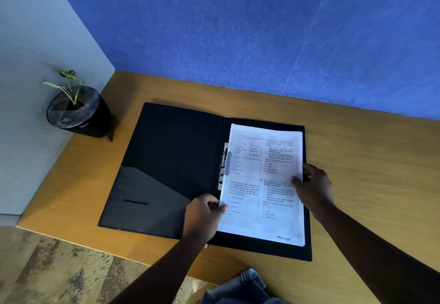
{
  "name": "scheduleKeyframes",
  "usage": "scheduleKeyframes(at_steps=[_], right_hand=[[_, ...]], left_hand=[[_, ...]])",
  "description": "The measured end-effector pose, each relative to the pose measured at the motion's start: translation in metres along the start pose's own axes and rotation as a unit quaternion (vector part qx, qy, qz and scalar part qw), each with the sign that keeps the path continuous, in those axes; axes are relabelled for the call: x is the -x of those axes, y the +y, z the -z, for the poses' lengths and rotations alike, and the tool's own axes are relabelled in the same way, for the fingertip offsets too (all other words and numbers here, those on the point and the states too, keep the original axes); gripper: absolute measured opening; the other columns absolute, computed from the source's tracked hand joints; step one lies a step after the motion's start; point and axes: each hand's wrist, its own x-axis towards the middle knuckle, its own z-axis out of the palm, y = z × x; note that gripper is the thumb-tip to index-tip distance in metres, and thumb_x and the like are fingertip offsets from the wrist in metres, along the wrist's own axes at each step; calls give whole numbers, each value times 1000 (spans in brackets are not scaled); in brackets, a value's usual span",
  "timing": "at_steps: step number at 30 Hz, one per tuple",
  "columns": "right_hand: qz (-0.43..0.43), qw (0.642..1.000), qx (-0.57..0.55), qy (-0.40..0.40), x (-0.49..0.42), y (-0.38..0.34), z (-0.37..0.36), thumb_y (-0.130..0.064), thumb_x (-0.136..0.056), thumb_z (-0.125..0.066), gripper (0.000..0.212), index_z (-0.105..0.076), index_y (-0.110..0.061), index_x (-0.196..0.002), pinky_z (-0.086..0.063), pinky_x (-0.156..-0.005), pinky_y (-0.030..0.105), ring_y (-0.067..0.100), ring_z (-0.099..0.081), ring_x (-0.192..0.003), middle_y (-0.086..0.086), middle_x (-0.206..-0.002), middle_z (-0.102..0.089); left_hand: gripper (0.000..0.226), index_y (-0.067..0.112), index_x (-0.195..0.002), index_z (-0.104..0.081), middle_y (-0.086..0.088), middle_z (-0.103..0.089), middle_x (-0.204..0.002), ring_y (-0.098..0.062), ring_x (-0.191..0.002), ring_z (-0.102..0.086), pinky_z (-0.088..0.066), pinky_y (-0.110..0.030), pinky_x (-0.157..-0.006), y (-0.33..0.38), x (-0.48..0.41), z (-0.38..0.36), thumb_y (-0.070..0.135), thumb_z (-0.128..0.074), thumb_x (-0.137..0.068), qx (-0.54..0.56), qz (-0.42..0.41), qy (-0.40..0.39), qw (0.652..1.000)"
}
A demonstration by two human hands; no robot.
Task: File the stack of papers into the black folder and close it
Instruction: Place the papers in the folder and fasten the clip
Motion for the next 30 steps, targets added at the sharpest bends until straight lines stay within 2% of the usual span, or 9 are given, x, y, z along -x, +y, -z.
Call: scheduleKeyframes(at_steps=[5, 9, 12, 17, 21, 24, 26, 28, 30], right_hand=[[-3, 1000, 1, -18, -5, 0, 0, -21, -83, -65, 45, -62, -26, -128, -60, -76, 42, 28, -67, -93, 8, -112, -67], [5, 1000, -31, -2, -5, -3, 0, -9, -81, -64, 50, -62, -25, -128, -54, -60, 26, 15, -68, -77, -5, -92, -71], [-1, 999, -41, 3, -8, -4, 0, -9, -81, -64, 53, -60, -26, -131, -54, -62, 28, 15, -67, -81, -6, -96, -71], [1, 999, -23, -22, -10, -3, 1, -13, -82, -65, 53, -58, -24, -134, -52, -62, 25, 21, -67, -88, 3, -110, -70], [-1, 999, -1, -47, -13, -7, 6, -8, -78, -63, 52, -60, -21, -128, -49, -57, 24, 21, -66, -81, 4, -99, -70], [9, 999, 32, -31, -27, -13, 19, -7, -75, -62, 37, -65, -17, -111, -37, -48, 20, 18, -59, -70, 4, -87, -67], [28, 997, 68, -23, -41, -18, 30, -8, -76, -60, 31, -67, -16, -105, -41, -50, 22, 18, -59, -72, 6, -92, -68], [62, 991, 114, -22, -57, -24, 38, -9, -76, -60, 33, -67, -12, -109, -53, -64, 30, 24, -64, -85, 10, -104, -67], [98, 984, 148, -24, -72, -31, 41, -10, -79, -61, 44, -62, -12, -123, -52, -80, 32, 28, -63, -101, 12, -120, -62]], left_hand=[[19, 25, -69, -63, 9, -66, -62, -4, -59, -61, -39, -17, -50, 0, -1, -2, 30, -79, -78, -19, -24, 1, 1000], [17, 27, -73, -63, 12, -66, -65, -2, -60, -61, -39, -12, -50, 3, -1, -4, 28, -79, -79, -22, -39, 10, 999], [17, 28, -74, -62, 12, -65, -66, -2, -61, -61, -37, -9, -49, 5, -1, -4, 29, -78, -80, -24, -34, 8, 999], [19, 29, -78, -60, 12, -64, -67, -2, -60, -59, -36, -15, -48, 9, -3, -2, 36, -77, -79, -44, -19, 6, 999], [25, 29, -88, -59, 12, -62, -69, -3, -61, -57, -38, -22, -47, 9, 0, -1, 50, -69, -81, -119, -32, 59, 991], [22, 27, -89, -60, 13, -58, -68, -2, -58, -53, -34, -20, -45, 14, 0, -4, 47, -66, -85, -132, -123, 98, 979], [17, 20, -88, -64, 9, -60, -72, -10, -63, -56, -42, -23, -52, 23, -2, -13, 33, -72, -84, -145, -247, 90, 954], [14, 16, -86, -66, 3, -62, -73, -18, -69, -60, -50, -29, -62, 38, -2, -26, 27, -74, -81, -174, -370, 63, 910], [16, 16, -87, -66, 1, -63, -78, -22, -76, -60, -52, -36, -69, 58, -1, -42, 30, -70, -82, -195, -454, -2, 869]])
